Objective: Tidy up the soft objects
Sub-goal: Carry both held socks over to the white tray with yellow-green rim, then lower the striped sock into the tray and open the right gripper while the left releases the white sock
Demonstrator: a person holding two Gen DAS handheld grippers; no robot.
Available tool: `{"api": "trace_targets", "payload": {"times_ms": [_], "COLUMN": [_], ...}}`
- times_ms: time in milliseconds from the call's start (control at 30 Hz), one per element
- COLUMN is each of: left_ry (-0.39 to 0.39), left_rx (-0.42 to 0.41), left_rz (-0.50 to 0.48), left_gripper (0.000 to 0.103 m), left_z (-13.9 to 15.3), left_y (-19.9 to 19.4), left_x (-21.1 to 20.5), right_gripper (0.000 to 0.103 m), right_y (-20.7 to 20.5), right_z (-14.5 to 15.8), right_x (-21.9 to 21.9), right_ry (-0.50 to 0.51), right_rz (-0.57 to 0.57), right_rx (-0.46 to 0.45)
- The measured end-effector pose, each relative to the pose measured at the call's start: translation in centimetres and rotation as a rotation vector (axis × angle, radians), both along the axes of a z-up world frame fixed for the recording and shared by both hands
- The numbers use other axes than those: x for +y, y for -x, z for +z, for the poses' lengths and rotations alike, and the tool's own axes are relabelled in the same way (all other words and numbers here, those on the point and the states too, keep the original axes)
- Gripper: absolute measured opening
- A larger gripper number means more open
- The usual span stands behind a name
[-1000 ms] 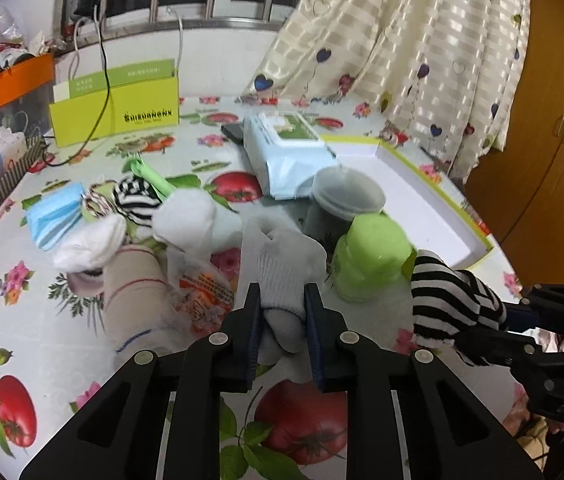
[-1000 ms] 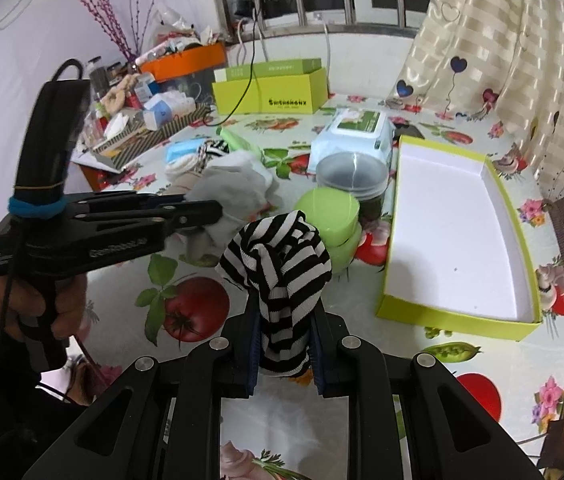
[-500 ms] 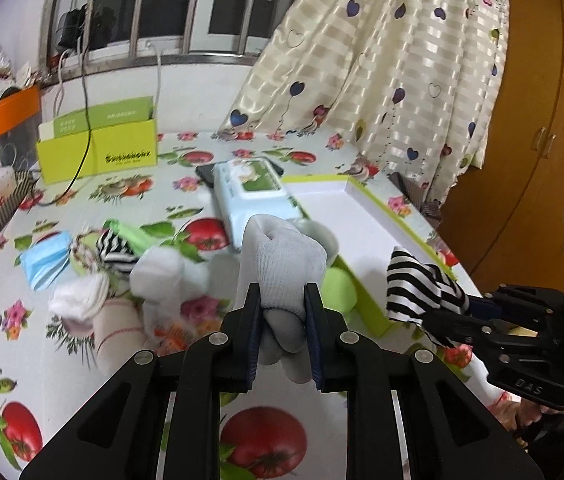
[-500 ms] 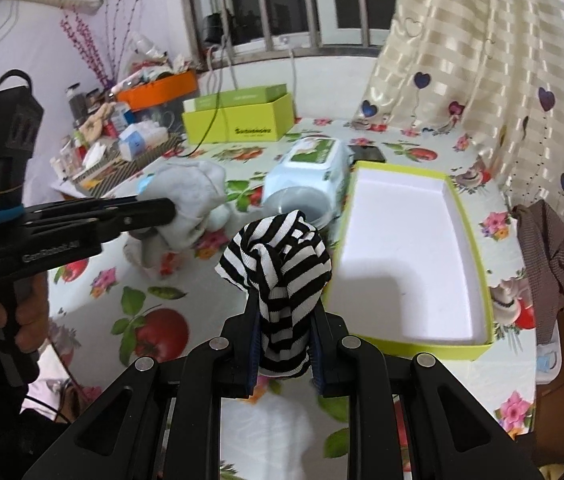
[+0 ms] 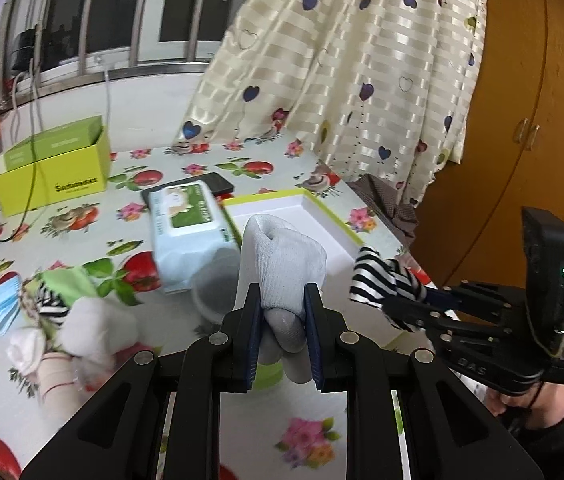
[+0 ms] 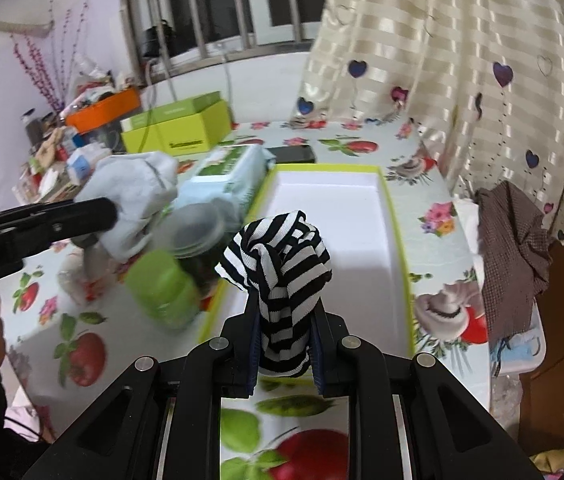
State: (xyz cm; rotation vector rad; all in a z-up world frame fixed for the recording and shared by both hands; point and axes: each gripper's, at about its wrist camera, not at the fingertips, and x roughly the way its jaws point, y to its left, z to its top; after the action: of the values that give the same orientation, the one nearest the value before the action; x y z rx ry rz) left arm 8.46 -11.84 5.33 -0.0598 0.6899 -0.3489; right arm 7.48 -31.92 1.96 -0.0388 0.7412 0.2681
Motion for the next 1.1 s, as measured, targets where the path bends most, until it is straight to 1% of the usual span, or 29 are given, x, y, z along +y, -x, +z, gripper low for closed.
{"api": "trace_targets", "payload": {"times_ms": [233,433,467,500,533,567,600,767,933,1100], "left_ry": [-0.007,-0.018,-0.020,-0.022,-0.026,-0.029,-0.031,-0.042,-0.048,-0.039], "left_rx": [0.043,0.085,0.094,0.101,0.110,0.116,0.121,0.149,0.174,0.189], "left_rz": [-0.023,-0.037,-0.040,-0.042,-0.043,-0.046,-0.048,-0.059,-0.072,-0.099], "left_gripper": [0.021,0.021,0.021,0.021,0.021,0.021,0.021,0.021,0.022,0.029], "left_z": [-1.1,-2.5,-2.8,-3.0,-3.3,-3.6,-3.8,-4.8,-5.6,-5.9], "left_y": [-2.1,-3.7,-4.0,-4.2,-4.4,-4.6,-4.7,-5.5,-6.0,-6.2], "left_x": [-2.8,-4.6,-5.0,-5.2,-5.5,-5.7,-5.9,-6.8,-7.6,-8.2], "right_gripper": [0.020,0.021,0.024,0.031,0.036,0.045,0.048,0.049,0.050,0.050], "right_y": [-2.3,-3.6,-3.8,-3.9,-3.8,-3.8,-3.7,-3.1,-2.1,-1.4], "right_z": [-1.5,-2.8,-3.0,-3.2,-3.3,-3.3,-3.3,-3.1,-2.3,-1.9], "right_x": [-2.4,-3.9,-4.0,-4.3,-4.3,-4.4,-4.5,-4.5,-5.1,-5.4], "right_ry": [0.024,0.019,0.015,0.011,0.011,0.009,0.006,0.003,-0.011,-0.020], "right_rz": [-0.046,-0.069,-0.070,-0.073,-0.073,-0.073,-0.070,-0.062,-0.079,-0.088], "right_rx": [0.024,0.052,0.058,0.063,0.064,0.063,0.062,0.045,0.020,0.010]}}
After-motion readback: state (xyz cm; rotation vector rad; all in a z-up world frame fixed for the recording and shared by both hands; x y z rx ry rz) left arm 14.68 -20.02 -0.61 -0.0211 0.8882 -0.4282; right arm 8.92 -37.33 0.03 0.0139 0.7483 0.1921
